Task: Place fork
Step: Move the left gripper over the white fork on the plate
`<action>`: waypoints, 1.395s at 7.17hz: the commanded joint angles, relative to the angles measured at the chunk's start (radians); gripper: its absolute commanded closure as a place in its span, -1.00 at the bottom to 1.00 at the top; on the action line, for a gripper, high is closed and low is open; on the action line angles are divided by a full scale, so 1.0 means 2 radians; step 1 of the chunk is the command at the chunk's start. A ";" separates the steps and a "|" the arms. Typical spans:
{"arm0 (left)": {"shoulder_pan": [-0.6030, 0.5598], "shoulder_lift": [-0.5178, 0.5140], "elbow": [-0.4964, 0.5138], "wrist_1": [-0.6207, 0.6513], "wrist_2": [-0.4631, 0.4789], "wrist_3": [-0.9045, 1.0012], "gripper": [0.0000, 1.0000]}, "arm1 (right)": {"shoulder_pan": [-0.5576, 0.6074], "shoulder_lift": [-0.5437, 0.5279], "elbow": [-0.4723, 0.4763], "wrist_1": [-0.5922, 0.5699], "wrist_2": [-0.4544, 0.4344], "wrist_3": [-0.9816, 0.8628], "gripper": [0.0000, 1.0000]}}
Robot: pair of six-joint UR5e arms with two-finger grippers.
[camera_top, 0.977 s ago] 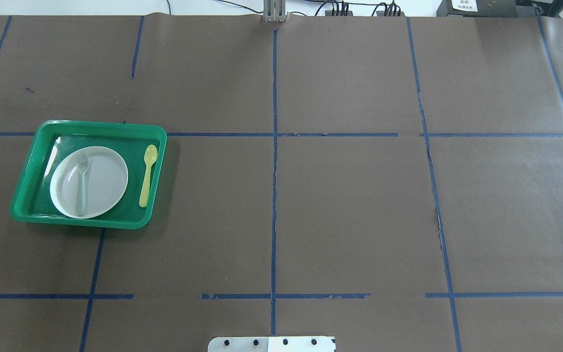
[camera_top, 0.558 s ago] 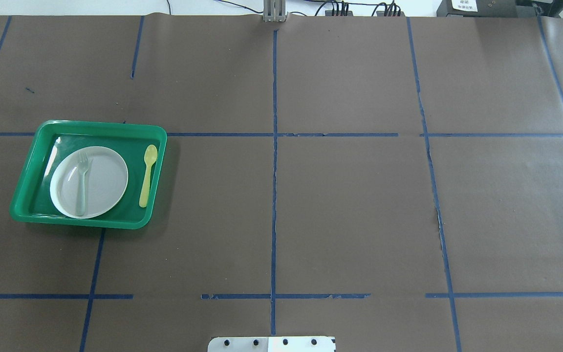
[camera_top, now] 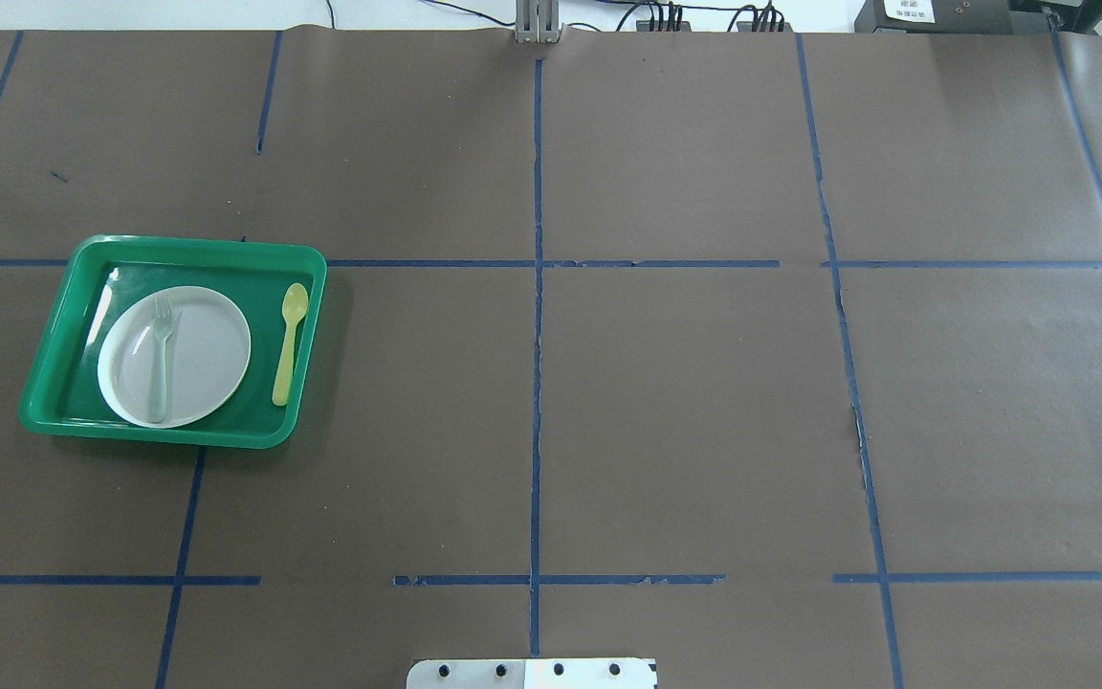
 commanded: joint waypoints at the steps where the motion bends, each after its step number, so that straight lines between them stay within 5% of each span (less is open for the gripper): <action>1: 0.066 -0.001 -0.018 -0.058 0.003 -0.113 -1.00 | 0.000 0.000 0.000 0.000 0.000 0.000 -1.00; 5: 0.134 -0.006 0.021 -0.132 0.050 -0.171 -1.00 | 0.000 0.000 0.000 0.000 0.000 0.000 -1.00; 10: 0.235 -0.034 0.051 -0.137 0.105 -0.299 -1.00 | 0.000 0.000 0.000 0.000 0.000 0.000 -1.00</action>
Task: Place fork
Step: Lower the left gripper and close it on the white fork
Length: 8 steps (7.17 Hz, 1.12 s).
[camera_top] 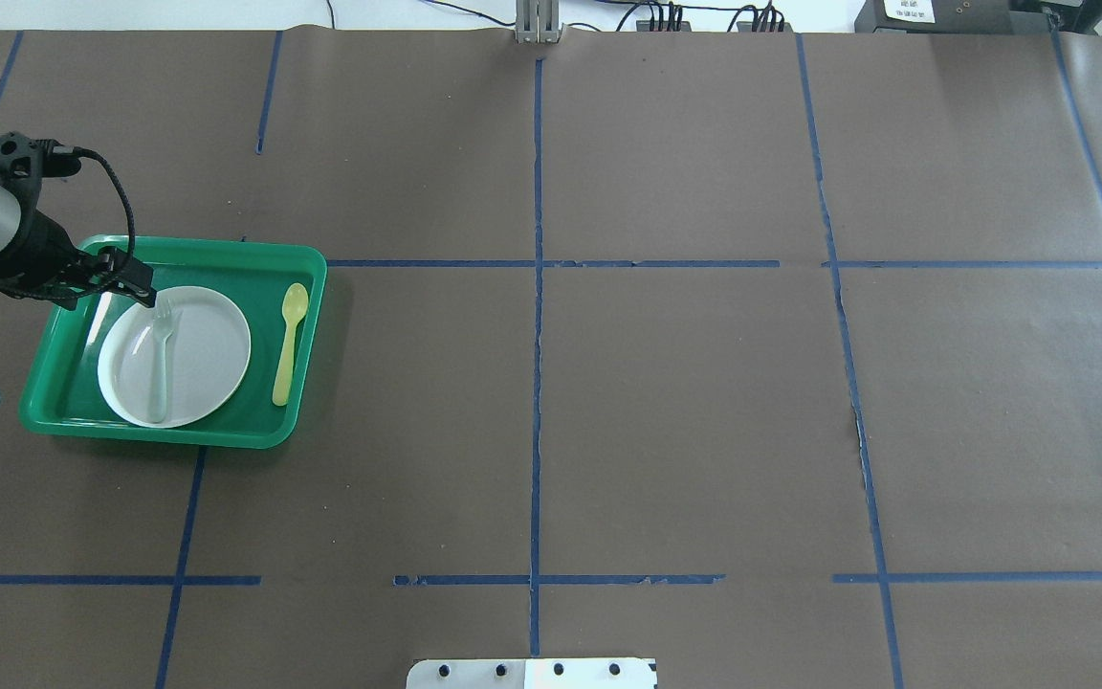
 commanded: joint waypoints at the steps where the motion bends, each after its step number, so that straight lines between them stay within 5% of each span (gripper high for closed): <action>1: 0.025 -0.001 0.015 -0.008 0.035 -0.024 -1.00 | 0.000 0.000 0.000 0.000 0.000 0.000 -1.00; 5: 0.050 -0.001 0.067 -0.076 0.037 -0.057 -0.97 | 0.000 0.000 0.000 0.000 0.000 0.000 -1.00; 8: 0.061 -0.006 0.073 -0.076 0.037 -0.063 -0.60 | 0.000 0.000 0.000 0.000 0.000 0.001 -1.00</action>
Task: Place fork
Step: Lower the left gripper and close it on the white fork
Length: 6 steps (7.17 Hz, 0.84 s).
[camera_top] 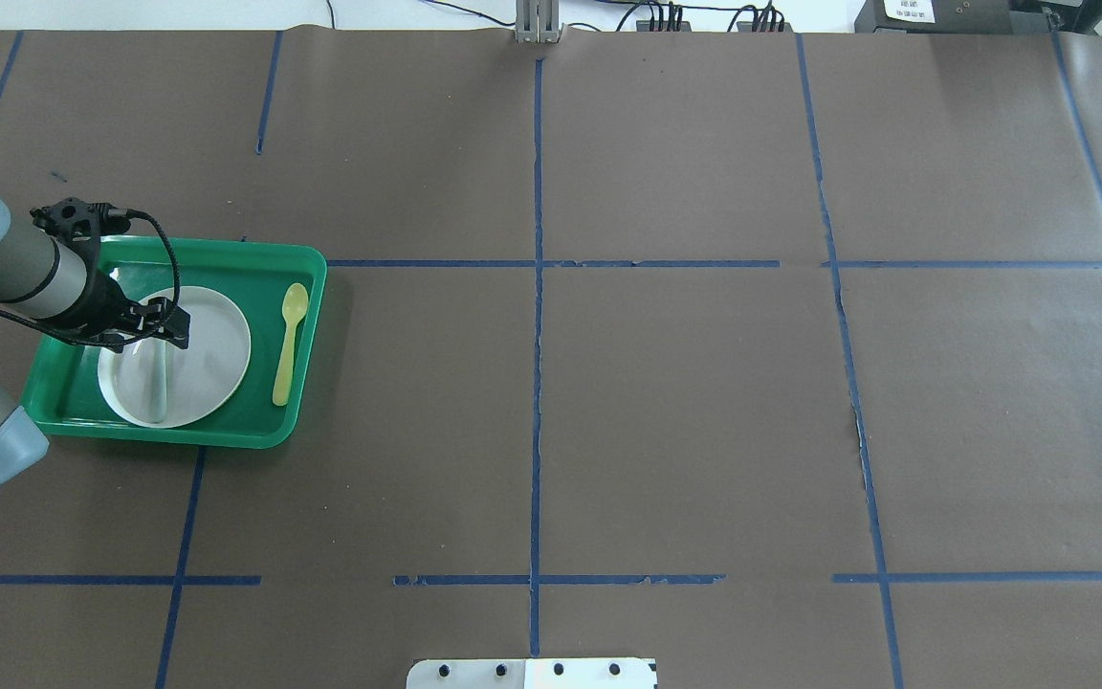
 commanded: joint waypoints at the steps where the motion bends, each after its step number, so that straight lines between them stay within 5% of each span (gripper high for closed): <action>1: 0.010 -0.007 0.010 0.000 0.000 -0.001 -0.56 | 0.000 0.000 0.000 0.000 0.000 0.000 -1.00; 3: 0.011 -0.008 0.012 0.000 0.000 -0.001 -0.51 | 0.000 0.000 0.000 0.000 0.000 0.000 -1.00; 6: 0.011 -0.006 0.010 0.000 0.000 0.000 0.07 | 0.000 0.000 0.000 0.000 0.000 0.000 -1.00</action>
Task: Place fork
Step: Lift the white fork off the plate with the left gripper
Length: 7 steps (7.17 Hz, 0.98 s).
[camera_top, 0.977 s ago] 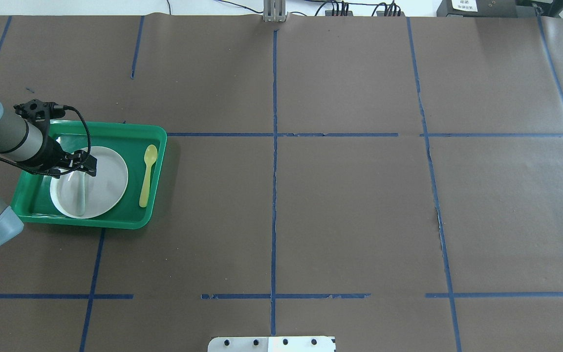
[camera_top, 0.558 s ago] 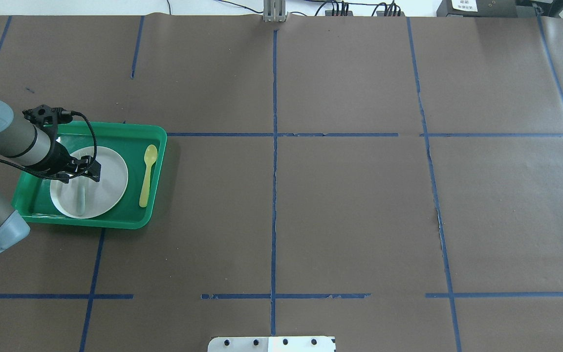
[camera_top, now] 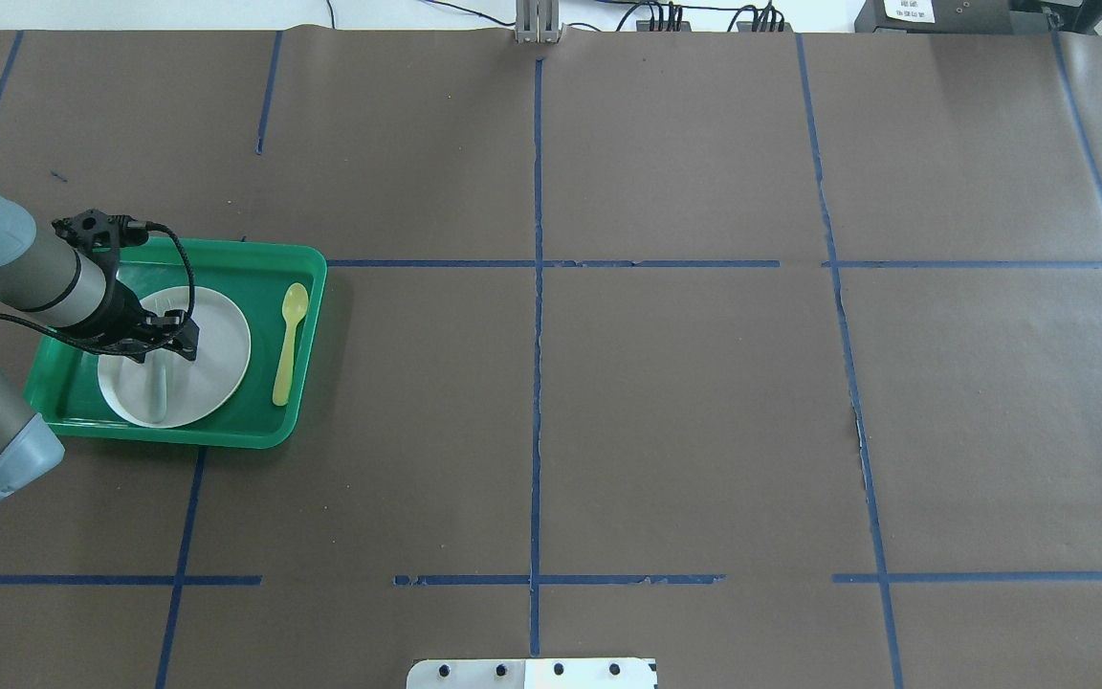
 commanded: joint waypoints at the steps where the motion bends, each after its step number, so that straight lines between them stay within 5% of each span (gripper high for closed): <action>1: 0.000 0.001 -0.004 0.000 0.000 0.000 0.37 | 0.000 0.000 0.000 0.000 0.000 0.000 -1.00; 3: 0.000 0.001 -0.006 0.000 0.000 -0.003 1.00 | 0.000 0.000 0.000 0.000 0.000 0.000 -1.00; 7: -0.011 0.011 -0.045 0.006 0.000 0.005 1.00 | 0.000 0.000 0.000 0.000 0.000 0.000 -1.00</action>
